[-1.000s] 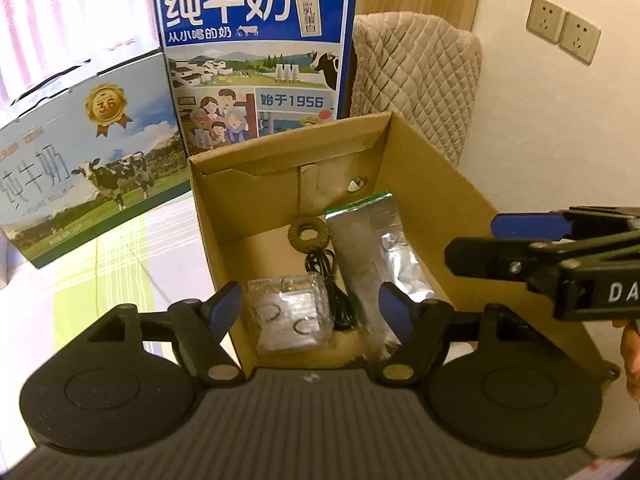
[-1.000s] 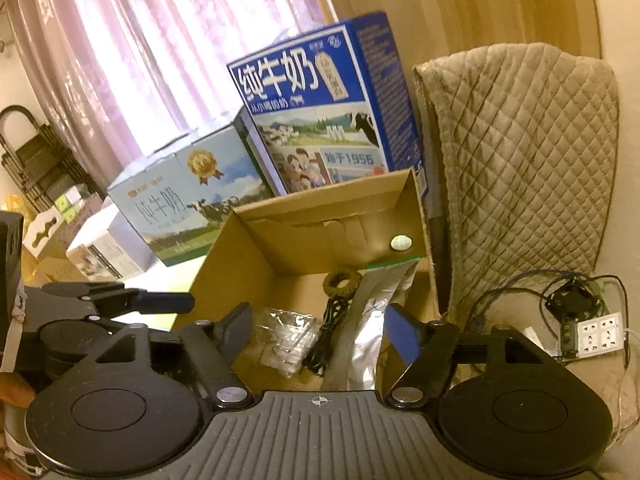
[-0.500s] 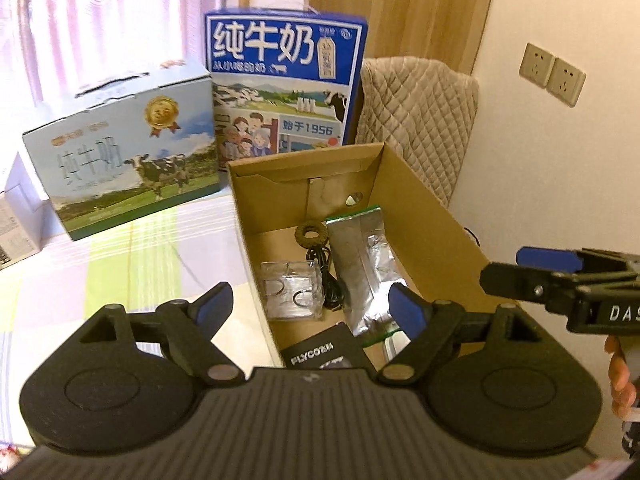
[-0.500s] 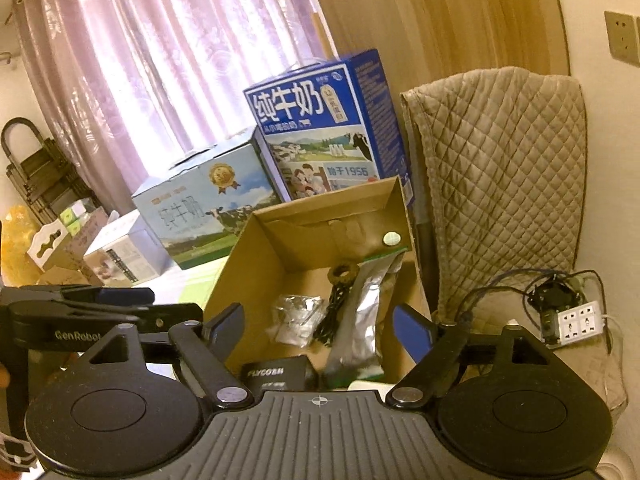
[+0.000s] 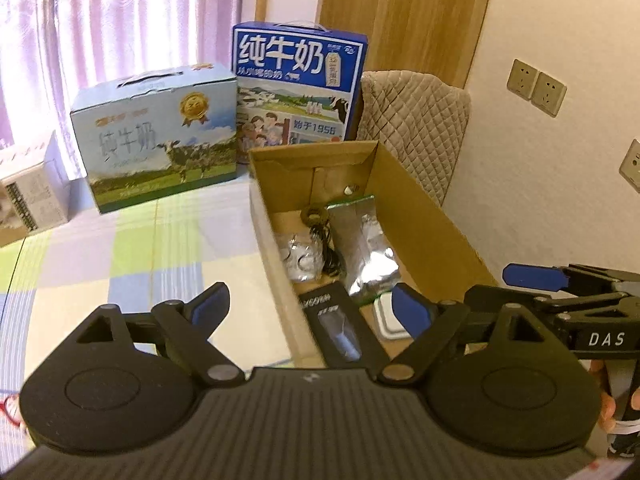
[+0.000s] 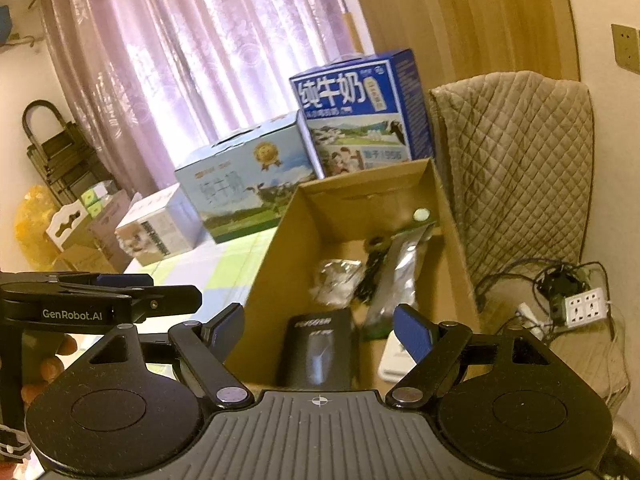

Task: Organize objects
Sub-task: 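Move both tools back over the table toward the toy car and cup, then grasp the black toy car with the right tool, then lower the left tool around the clear plastic cup and grasp it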

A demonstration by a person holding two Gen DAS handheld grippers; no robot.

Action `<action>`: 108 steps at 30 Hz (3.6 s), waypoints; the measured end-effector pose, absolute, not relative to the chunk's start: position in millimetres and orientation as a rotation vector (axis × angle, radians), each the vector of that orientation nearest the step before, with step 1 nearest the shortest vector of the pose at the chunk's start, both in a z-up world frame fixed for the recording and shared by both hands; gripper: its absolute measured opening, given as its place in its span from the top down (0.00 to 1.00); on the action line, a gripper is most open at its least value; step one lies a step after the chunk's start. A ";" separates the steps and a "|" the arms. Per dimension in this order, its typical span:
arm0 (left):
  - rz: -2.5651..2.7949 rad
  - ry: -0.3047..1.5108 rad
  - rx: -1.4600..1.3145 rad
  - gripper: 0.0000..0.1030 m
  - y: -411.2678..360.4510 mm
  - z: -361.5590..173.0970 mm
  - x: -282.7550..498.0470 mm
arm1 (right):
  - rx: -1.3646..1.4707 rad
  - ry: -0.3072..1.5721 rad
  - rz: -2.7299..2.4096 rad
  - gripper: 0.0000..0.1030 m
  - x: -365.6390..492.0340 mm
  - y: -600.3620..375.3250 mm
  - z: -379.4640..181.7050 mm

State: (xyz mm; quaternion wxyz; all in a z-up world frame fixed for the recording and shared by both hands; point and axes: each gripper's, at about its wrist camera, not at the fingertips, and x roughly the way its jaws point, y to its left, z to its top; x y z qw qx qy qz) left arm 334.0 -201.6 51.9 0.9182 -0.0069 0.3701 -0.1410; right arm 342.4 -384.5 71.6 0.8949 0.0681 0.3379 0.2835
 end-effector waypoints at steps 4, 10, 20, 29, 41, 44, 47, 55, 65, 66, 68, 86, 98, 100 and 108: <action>-0.280 0.769 -0.022 0.17 -184.9 49.6 313.6 | 0.135 0.713 0.593 0.24 324.9 -374.0 71.6; -0.267 0.780 -0.038 0.16 -157.1 44.9 284.3 | 0.124 0.731 0.598 0.24 298.5 -355.7 69.0; -0.235 0.819 -0.071 0.16 -106.7 37.6 251.3 | 0.106 0.803 0.622 0.24 262.4 -312.4 51.5; -0.167 0.869 -0.114 0.15 -47.9 20.2 228.2 | 0.064 0.871 0.678 0.24 239.5 -262.1 29.9; -0.071 0.924 -0.165 0.16 17.1 -3.5 209.3 | 0.009 0.945 0.727 0.24 227.3 -204.2 3.0; -0.048 0.936 -0.172 0.16 29.3 -9.7 208.2 | -0.001 0.956 0.742 0.24 228.5 -191.8 -3.4; -0.024 0.947 -0.180 0.16 39.4 -16.1 208.9 | -0.027 0.963 0.760 0.24 229.6 -178.6 -10.3; 0.024 0.983 -0.207 0.17 55.9 -37.2 216.6 | -0.110 0.954 0.825 0.24 241.0 -147.7 -28.6; 0.057 1.019 -0.221 0.19 60.7 -59.3 234.3 | -0.217 0.907 0.895 0.41 263.0 -116.8 -48.9; 0.057 1.022 -0.223 0.19 60.9 -61.1 236.4 | -0.222 0.908 0.895 0.43 265.7 -115.3 -50.7; 0.061 1.027 -0.225 0.20 61.4 -65.0 240.4 | -0.234 0.907 0.902 0.46 271.3 -111.3 -54.3; 0.080 1.082 -0.238 0.22 63.3 -89.4 262.6 | -0.436 0.860 1.044 0.52 300.9 -64.5 -89.6; 0.072 1.098 -0.252 0.22 64.0 -96.4 270.9 | -0.449 0.917 1.062 0.71 307.8 -59.8 -106.6; 0.066 1.101 -0.265 0.22 64.1 -97.8 272.3 | -0.451 0.935 1.041 0.71 305.8 -62.0 -108.4; 0.048 1.113 -0.261 0.26 56.8 -106.3 285.0 | -0.361 0.982 0.954 0.71 303.8 -77.2 -105.9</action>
